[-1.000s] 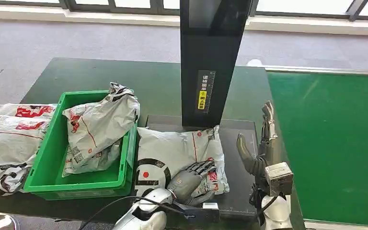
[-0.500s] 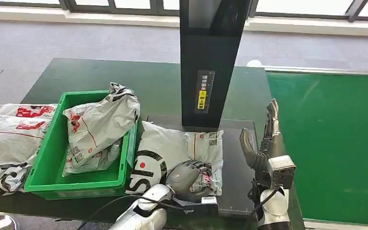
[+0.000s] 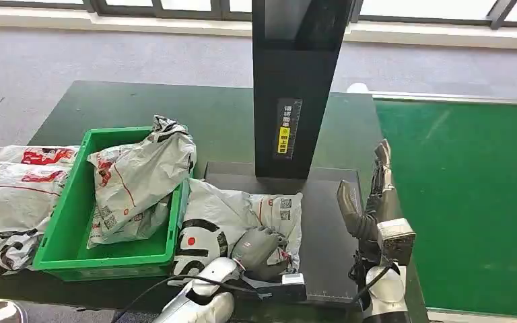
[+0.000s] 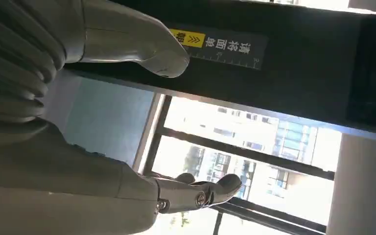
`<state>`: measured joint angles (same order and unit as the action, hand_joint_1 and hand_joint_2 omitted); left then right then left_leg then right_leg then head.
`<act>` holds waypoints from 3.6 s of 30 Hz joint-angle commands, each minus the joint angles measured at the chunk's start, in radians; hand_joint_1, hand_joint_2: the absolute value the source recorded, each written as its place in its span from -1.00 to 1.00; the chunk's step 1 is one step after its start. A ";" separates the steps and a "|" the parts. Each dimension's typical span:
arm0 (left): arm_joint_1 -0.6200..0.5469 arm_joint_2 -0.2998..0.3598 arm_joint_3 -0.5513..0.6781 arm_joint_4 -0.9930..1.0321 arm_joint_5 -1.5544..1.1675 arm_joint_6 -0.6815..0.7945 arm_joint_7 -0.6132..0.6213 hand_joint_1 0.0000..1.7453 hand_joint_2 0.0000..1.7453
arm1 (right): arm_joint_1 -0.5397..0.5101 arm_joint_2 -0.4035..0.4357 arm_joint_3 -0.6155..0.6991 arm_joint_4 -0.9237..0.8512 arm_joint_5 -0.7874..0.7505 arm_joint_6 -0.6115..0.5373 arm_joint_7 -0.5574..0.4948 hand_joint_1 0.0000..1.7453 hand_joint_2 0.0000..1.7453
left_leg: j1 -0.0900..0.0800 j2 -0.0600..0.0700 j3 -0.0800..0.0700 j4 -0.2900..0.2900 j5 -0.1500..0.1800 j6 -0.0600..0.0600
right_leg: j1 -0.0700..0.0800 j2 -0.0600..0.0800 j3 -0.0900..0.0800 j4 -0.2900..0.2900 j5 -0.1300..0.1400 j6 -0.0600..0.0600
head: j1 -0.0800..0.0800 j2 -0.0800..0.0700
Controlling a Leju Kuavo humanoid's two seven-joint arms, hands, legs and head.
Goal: Moved the parcel from conveyor to table for the left to box.
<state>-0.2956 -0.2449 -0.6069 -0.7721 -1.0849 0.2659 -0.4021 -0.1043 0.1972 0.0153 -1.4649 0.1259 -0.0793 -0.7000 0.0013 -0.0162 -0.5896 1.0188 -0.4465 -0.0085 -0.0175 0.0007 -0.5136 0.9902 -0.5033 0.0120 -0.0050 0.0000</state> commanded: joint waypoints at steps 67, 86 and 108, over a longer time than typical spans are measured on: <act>0.452 0.203 0.382 -1.055 0.667 0.080 -0.254 1.00 1.00 | 0.023 -0.034 0.065 0.025 -0.072 0.004 0.002 -1.00 1.00 | 0.000 0.016 0.001 -0.002 -0.003 -0.002 | 0.001 0.015 -0.003 0.001 0.001 -0.002 | 0.000 0.000; 0.402 0.159 0.356 -0.948 0.652 0.082 -0.296 1.00 1.00 | 0.041 -0.052 0.056 -0.001 -0.081 -0.004 0.002 -1.00 1.00 | 0.001 0.007 0.000 -0.004 -0.002 -0.004 | 0.001 0.005 -0.003 -0.001 -0.002 -0.005 | 0.000 0.000; 0.391 0.152 0.386 -0.933 0.658 0.086 -0.296 1.00 1.00 | 0.059 -0.057 0.054 -0.019 -0.086 -0.004 0.002 -1.00 1.00 | 0.001 0.007 0.003 -0.008 -0.001 -0.005 | 0.002 0.005 0.000 -0.006 0.000 -0.006 | 0.000 0.000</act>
<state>0.1179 -0.1053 -0.2533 -1.7395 -0.4284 0.3536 -0.6989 -0.0323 0.1694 0.0393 -1.5042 0.0427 -0.0786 -0.7004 0.0028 -0.0107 -0.5908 1.0174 -0.4495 -0.0127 -0.0162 0.0058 -0.5179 0.9913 -0.5060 0.0079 -0.0053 0.0000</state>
